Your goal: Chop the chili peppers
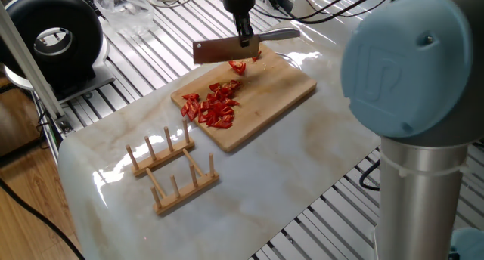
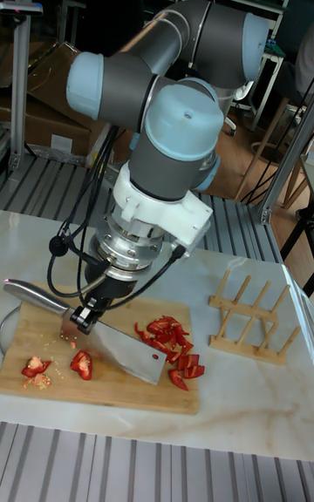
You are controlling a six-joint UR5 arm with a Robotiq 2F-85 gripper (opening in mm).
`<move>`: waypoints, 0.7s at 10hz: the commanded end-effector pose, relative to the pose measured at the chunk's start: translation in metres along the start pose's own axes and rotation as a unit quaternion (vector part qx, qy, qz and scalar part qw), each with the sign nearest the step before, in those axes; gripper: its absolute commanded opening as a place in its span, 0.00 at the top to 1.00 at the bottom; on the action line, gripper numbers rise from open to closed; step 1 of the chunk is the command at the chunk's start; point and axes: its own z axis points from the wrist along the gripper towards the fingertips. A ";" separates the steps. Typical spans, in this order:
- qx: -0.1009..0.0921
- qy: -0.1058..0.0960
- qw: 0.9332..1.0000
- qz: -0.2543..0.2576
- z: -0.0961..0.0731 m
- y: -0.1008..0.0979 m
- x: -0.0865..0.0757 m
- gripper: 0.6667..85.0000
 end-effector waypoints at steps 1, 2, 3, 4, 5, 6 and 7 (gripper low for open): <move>-0.005 0.007 0.999 -0.041 0.005 -0.002 -0.002 0.99; 0.003 0.010 0.999 -0.044 0.007 -0.009 -0.003 0.99; 0.016 0.017 0.999 -0.046 0.006 -0.016 -0.001 0.99; 0.021 0.023 0.998 -0.049 0.004 -0.019 -0.002 0.99; 0.022 0.025 0.998 -0.051 0.003 -0.020 -0.003 0.99; 0.020 0.023 0.998 -0.055 0.004 -0.020 -0.005 0.99; 0.019 0.020 0.998 -0.059 0.007 -0.022 -0.008 0.99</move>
